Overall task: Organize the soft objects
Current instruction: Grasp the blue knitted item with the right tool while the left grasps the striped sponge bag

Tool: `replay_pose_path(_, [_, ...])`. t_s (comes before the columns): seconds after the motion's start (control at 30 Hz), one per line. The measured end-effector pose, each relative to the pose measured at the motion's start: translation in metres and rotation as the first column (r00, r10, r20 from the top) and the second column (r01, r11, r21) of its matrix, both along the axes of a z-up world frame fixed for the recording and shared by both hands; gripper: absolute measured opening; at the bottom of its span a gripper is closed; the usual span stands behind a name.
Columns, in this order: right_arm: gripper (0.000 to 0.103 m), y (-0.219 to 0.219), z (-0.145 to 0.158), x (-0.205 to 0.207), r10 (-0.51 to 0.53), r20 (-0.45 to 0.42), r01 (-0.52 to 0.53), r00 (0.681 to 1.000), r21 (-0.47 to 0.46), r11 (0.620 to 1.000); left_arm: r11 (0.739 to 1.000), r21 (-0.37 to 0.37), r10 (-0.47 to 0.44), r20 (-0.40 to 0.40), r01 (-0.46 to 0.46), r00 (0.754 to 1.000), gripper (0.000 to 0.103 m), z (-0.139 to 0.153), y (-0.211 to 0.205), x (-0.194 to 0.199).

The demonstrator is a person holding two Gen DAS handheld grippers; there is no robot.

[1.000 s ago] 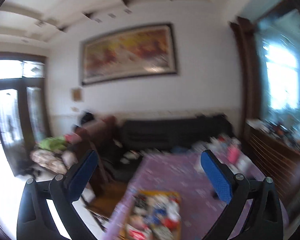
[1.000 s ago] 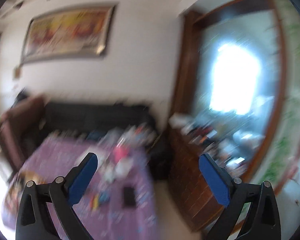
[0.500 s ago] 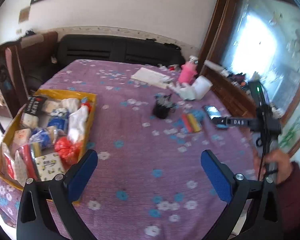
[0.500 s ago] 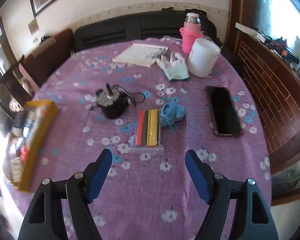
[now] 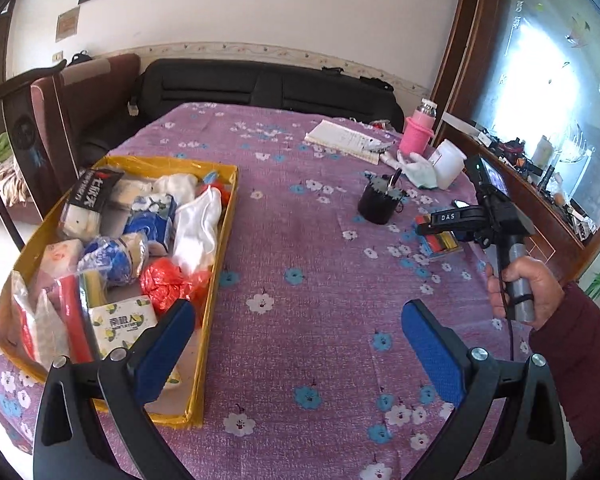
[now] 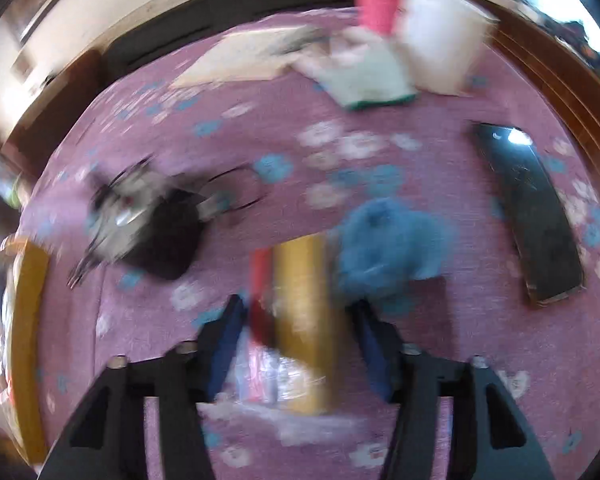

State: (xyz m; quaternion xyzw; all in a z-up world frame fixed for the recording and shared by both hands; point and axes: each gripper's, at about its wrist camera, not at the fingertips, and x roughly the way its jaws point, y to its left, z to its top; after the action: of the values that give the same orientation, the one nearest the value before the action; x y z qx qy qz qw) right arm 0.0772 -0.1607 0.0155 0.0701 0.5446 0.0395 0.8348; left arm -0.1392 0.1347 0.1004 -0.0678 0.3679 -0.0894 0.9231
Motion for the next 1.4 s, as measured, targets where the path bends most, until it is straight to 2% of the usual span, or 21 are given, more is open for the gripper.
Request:
replay_pose_path(0.03, [0.049,0.015,0.002,-0.006,0.071,-0.005,-0.071,0.997,0.023,0.997,1.0,0.004,-0.004,-0.006,0.004,1.0,0.103,-0.002,-0.001,0.003])
replay_pose_path(0.1, [0.049,0.032,0.007,-0.018,0.177,-0.012,-0.174,0.984,0.113,0.978,1.0,-0.001,-0.015,-0.018,0.015,1.0,0.103,-0.007,-0.004,0.01])
replay_pose_path(0.13, [0.049,0.04,0.013,-0.027,0.246,0.0,-0.242,0.969,0.171,0.955,1.0,-0.01,-0.021,-0.024,0.021,0.999,0.103,-0.009,-0.005,0.012])
replay_pose_path(0.2, [0.053,0.04,0.035,-0.04,0.308,0.063,-0.314,0.949,0.228,0.922,0.999,-0.025,-0.036,-0.037,0.036,0.999,0.103,-0.014,-0.008,0.017])
replay_pose_path(0.23, [0.058,0.031,0.046,-0.041,0.293,0.091,-0.306,0.952,0.238,0.922,0.999,-0.03,-0.046,-0.045,0.045,0.998,0.103,-0.017,-0.011,0.019])
replay_pose_path(0.27, [0.073,0.021,0.052,-0.038,0.261,0.11,-0.281,0.959,0.239,0.929,0.998,-0.034,-0.054,-0.052,0.052,0.997,0.103,-0.018,-0.012,0.021])
replay_pose_path(0.3, [0.084,0.001,0.063,-0.035,0.179,0.146,-0.208,0.973,0.22,0.953,0.997,-0.042,-0.063,-0.061,0.06,0.996,0.103,-0.021,-0.015,0.023])
replay_pose_path(0.33, [0.086,-0.022,0.07,-0.031,0.073,0.18,-0.105,0.981,0.174,0.979,0.997,-0.048,-0.069,-0.068,0.066,0.995,0.103,-0.023,-0.016,0.025])
replay_pose_path(0.37, [0.086,-0.036,0.073,-0.026,0.012,0.192,-0.042,0.981,0.151,0.988,0.996,-0.053,-0.078,-0.075,0.074,0.994,0.103,-0.024,-0.019,0.027])
replay_pose_path(0.4, [0.086,-0.057,0.072,-0.018,-0.061,0.186,0.036,0.981,0.135,0.99,0.995,-0.055,-0.084,-0.08,0.08,0.993,0.103,-0.026,-0.021,0.028])
replay_pose_path(0.47, [0.086,-0.081,0.063,-0.003,-0.134,0.142,0.119,0.981,0.111,0.987,0.994,-0.056,-0.098,-0.095,0.093,0.991,0.103,-0.029,-0.027,0.033])
replay_pose_path(0.57, [0.083,-0.092,0.044,0.017,-0.159,0.082,0.153,0.984,0.069,0.986,0.993,-0.052,-0.107,-0.115,0.102,0.988,0.103,-0.033,-0.034,0.04])
replay_pose_path(0.7, [0.079,-0.078,0.026,0.037,-0.14,0.047,0.136,0.989,0.079,0.988,0.993,-0.065,-0.106,-0.144,0.098,0.984,0.103,-0.034,-0.039,0.05])
replay_pose_path(0.77, [0.059,-0.07,0.017,0.036,-0.122,0.031,0.119,0.992,0.073,0.99,0.993,-0.071,-0.107,-0.157,0.097,0.982,0.103,-0.033,-0.04,0.055])
replay_pose_path(0.8, [0.045,-0.066,0.012,0.034,-0.103,0.018,0.101,0.995,0.064,0.993,0.992,-0.077,-0.109,-0.164,0.097,0.98,0.103,-0.033,-0.041,0.058])
replay_pose_path(0.9, [0.044,-0.052,0.01,0.019,-0.027,0.039,0.028,0.999,-0.004,1.0,0.993,-0.081,-0.103,-0.191,0.089,0.976,0.103,-0.036,-0.049,0.072])
replay_pose_path(1.03, [0.044,-0.05,0.012,-0.009,0.019,0.044,-0.021,0.999,0.032,0.999,0.992,-0.076,-0.118,-0.215,0.104,0.97,0.103,-0.043,-0.073,0.095])
replay_pose_path(1.2, [0.045,-0.046,0.01,-0.051,0.073,0.044,-0.076,0.996,0.058,0.995,0.994,-0.001,-0.108,-0.254,0.111,0.961,0.102,-0.064,-0.113,0.135])
replay_pose_path(1.27, [0.045,-0.047,0.009,-0.064,0.079,0.044,-0.082,0.996,0.075,0.994,0.994,0.006,-0.106,-0.278,0.112,0.955,0.102,-0.072,-0.123,0.148])
replay_pose_path(1.4, [0.046,-0.05,0.012,-0.081,0.08,0.058,-0.085,0.995,0.089,0.992,0.992,0.057,-0.091,-0.305,0.114,0.948,0.102,-0.085,-0.143,0.161])
